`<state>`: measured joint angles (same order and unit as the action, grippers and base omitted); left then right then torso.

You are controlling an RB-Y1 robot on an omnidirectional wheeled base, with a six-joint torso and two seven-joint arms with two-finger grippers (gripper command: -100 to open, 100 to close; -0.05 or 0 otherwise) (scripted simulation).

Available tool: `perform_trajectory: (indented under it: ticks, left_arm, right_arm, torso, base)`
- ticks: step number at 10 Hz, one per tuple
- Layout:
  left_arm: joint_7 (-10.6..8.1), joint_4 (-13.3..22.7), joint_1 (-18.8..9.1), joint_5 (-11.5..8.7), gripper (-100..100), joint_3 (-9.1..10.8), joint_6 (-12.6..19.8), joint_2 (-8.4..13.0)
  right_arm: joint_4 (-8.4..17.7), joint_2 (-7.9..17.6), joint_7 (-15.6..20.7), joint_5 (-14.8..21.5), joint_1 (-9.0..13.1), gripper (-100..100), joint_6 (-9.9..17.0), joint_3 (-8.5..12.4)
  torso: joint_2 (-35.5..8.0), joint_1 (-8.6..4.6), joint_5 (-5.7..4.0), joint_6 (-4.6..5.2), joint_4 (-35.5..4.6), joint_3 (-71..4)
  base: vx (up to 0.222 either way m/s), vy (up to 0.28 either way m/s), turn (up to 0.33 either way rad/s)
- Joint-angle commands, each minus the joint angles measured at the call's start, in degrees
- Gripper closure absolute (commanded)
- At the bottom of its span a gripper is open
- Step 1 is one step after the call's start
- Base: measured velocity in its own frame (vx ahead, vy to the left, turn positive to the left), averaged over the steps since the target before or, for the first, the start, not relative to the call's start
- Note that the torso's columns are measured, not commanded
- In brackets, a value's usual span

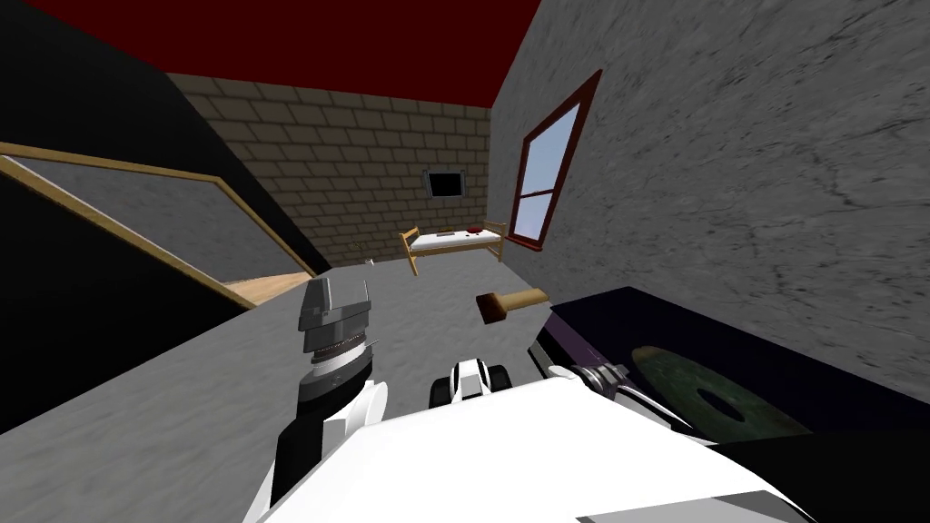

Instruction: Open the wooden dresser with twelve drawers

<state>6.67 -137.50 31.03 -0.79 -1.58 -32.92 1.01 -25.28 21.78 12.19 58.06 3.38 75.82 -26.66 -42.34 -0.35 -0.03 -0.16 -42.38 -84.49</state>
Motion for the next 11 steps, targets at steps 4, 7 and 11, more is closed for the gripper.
perform_trajectory:
  ticks: [4, 7, 11]
  left_arm:
    - [0.0, 0.0, 0.02, 0.0, 0, 0.0, 0.0, 0.0]
    - [0.0, 0.0, 0.01, 0.0, 0, 0.0, 0.0, 0.0]
    - [0.0, 0.0, -0.01, 0.0, 0, 0.0, 0.0, 0.0]
  right_arm:
    - [-2.11, 0.39, -1.04, 9.32, -1.6, 100, -3.33, 1.94]
    - [-3.7, 0.6, -1.4, 14.31, -2.82, 100, -4.8, 2.92]
    - [-6.9, 1.0, -2.12, 20.95, -5.27, 100, -7.73, 4.88]
  torso:
    - [0.15, 0.18, -0.04, 0.3, 0.12, -0.08]
    - [-0.01, 0.42, -0.13, 0.17, 0.11, -0.03]
    - [-0.15, 0.56, -0.04, 0.01, 0.01, 0.04]
  base:
    - [0.104, 0.043, -0.239]
    - [0.11, 0.053, -0.238]
    - [0.086, 0.053, -0.249]
